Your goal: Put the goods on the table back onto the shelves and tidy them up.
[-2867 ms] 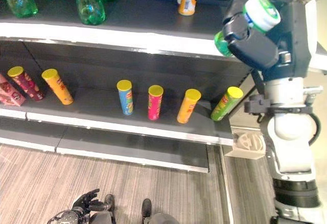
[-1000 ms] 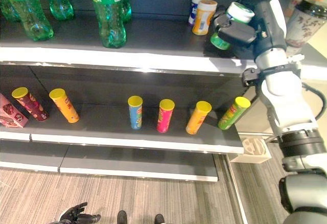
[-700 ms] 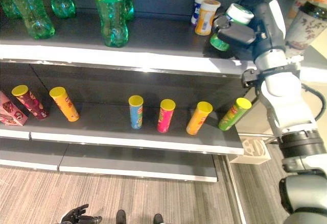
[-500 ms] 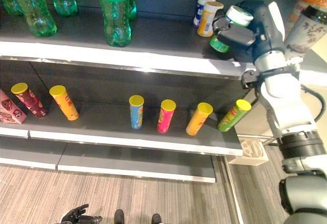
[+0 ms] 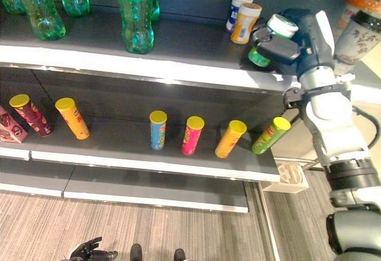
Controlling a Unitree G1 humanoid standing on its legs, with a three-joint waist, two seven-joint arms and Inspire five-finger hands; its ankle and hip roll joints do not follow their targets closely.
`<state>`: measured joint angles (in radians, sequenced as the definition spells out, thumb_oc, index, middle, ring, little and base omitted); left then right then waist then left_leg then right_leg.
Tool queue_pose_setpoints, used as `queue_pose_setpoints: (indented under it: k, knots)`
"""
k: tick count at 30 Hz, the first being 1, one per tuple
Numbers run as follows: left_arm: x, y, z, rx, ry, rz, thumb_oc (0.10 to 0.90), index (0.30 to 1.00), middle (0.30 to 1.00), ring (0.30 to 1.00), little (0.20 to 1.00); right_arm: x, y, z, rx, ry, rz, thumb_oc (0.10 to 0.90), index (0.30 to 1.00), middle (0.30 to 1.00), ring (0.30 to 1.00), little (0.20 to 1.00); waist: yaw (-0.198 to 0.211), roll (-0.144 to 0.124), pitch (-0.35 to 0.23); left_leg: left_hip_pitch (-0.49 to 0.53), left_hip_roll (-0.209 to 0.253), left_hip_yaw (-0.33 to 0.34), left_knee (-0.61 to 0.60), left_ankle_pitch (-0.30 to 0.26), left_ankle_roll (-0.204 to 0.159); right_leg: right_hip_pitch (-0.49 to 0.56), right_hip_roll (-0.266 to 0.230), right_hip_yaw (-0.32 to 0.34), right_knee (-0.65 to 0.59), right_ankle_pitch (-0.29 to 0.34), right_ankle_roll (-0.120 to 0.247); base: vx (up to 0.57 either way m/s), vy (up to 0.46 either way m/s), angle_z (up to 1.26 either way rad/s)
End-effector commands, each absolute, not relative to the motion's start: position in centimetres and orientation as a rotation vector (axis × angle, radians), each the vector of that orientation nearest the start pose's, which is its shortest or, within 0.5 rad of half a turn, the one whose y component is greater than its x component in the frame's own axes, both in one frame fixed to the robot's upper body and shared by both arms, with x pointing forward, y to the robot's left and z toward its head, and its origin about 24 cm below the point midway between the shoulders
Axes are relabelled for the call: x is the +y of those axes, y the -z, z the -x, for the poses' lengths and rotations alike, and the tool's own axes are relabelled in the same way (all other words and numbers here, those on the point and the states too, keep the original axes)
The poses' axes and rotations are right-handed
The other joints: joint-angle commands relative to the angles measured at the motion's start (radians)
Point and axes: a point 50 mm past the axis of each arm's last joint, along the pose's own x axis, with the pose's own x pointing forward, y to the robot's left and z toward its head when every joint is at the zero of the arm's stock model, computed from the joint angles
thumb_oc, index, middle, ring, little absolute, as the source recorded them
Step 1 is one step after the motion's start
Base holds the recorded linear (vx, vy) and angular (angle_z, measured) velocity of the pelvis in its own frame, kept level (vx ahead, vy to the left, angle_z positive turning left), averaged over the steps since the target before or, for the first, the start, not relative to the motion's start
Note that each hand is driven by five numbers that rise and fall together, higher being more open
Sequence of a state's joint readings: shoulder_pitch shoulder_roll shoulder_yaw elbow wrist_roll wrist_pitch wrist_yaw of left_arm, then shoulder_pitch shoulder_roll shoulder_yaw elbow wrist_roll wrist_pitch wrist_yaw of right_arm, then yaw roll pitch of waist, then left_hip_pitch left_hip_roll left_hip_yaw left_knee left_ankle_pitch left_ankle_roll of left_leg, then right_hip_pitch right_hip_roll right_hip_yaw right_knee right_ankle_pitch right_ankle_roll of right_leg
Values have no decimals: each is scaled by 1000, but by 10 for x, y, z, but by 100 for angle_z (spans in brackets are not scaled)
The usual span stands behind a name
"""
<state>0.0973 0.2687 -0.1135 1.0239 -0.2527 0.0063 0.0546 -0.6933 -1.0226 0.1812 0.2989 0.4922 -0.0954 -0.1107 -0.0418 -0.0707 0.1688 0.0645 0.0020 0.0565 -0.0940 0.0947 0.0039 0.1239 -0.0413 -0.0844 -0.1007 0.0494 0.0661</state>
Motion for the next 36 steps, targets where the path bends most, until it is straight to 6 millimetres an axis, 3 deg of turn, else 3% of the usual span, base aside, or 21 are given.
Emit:
queue_pose_setpoints:
  k: [1,25,26,27,28,29,36]
  knots:
    - [256,146,-106,1091,-224,-181,800,900,900,900,900,-295,-330,-310,-699,206,498,400,300,300,300,300,34,-8,-58,94,37,7,7,-140,-67,3,-39,-61,13,-59,76,0,0,0]
    - [257,148,-102,1109,-236,-172,800,900,900,900,900,-287,-341,-320,-663,188,609,400,300,300,300,300,33,-1,-61,91,43,4,7,-138,-73,7,-35,-68,13,-64,74,0,0,0]
    - [256,148,-102,1111,-236,-172,800,900,900,900,900,-287,-342,-320,-666,192,612,450,375,375,375,375,33,0,-61,91,43,3,7,-138,-73,7,-35,-68,13,-64,74,0,0,0]
    - [257,148,-102,1111,-238,-172,800,900,900,900,900,-287,-343,-320,-668,194,613,590,585,585,585,585,32,0,-61,91,43,3,7,-138,-73,8,-35,-68,13,-64,74,0,0,0]
    - [257,149,-101,1113,-239,-173,800,900,900,900,900,-288,-343,-320,-669,198,610,759,839,839,839,839,32,1,-61,92,42,3,7,-138,-72,9,-35,-68,13,-64,74,0,0,0]
    - [256,149,-101,1113,-239,-172,800,900,900,900,900,-288,-342,-320,-670,198,604,800,900,900,900,900,32,1,-60,92,42,4,7,-139,-72,10,-35,-69,13,-64,74,0,0,0]
    - [255,149,-101,1117,-237,-172,800,900,900,900,900,-290,-345,-317,-686,205,591,800,900,900,900,900,30,-1,-60,90,42,2,7,-140,-72,9,-37,-69,13,-65,75,0,0,0]
